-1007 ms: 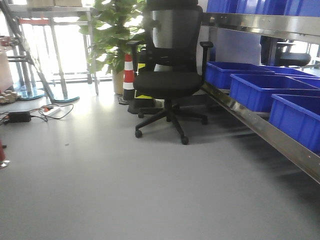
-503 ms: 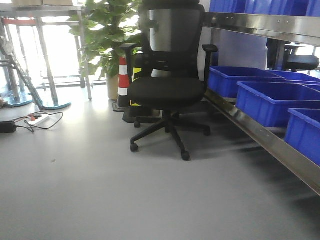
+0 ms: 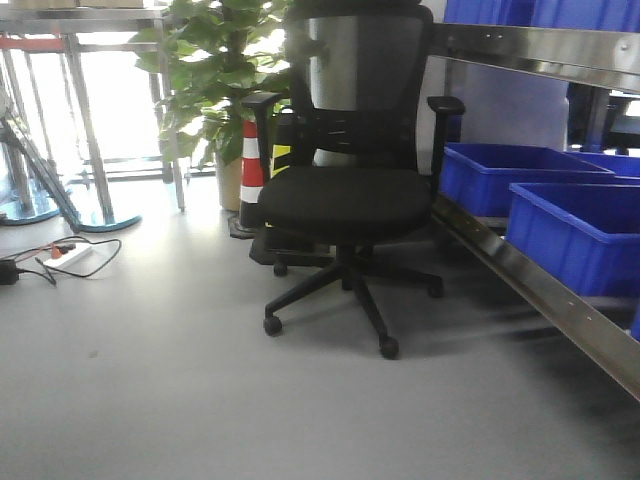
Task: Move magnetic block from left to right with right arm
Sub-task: 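Drive past the black chair and blue bins toward the other table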
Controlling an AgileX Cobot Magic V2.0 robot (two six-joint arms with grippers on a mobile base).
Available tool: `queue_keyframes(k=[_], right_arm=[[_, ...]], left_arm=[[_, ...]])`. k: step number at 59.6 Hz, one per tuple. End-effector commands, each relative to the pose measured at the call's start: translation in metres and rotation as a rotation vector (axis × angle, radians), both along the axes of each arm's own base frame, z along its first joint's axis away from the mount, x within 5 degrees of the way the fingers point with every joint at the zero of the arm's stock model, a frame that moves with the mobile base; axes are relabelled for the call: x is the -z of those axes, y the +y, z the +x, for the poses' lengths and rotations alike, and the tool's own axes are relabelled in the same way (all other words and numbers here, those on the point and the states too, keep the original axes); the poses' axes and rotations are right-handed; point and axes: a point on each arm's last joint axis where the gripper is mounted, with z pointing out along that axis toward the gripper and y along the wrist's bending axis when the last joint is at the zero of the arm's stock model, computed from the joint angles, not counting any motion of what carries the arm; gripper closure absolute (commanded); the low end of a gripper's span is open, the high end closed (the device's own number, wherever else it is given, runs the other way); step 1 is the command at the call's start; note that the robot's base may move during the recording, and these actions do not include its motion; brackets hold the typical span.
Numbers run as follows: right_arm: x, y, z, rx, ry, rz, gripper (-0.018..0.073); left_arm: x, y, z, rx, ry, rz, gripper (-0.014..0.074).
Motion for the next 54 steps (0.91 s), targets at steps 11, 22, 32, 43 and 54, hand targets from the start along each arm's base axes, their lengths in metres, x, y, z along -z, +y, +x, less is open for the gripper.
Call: queue_keyframes(k=[11,22,32,43,54], right_arm=[[-0.0157,-0.0006,-0.0032,0.003,-0.117,-0.014,0.0334],[-0.0157,-0.0006,-0.0032,0.003,-0.117,-0.014,0.0334],[-0.0157,-0.0006,-0.0032,0.003,-0.117,-0.014,0.0334],[-0.0156,-0.0006,-0.0032,0.003,-0.116,-0.014,0.0334],[-0.0157,-0.0006,-0.0032,0.003,-0.117,-0.014,0.0334]], left_arm=[[-0.0055,0.0001,-0.0015,-0.001,-0.095,-0.008,0.0713],[-0.0055,0.0001,-0.0015,-0.001,-0.095,-0.008,0.0713],[-0.0055,0.0001,-0.0015,-0.001,-0.095,-0.008,0.0713],[-0.0055,0.0001,-0.0015,-0.001,-0.095,-0.008,0.0713],[-0.0055,0.0001,-0.0015,-0.001,-0.095,-0.008,0.0713]])
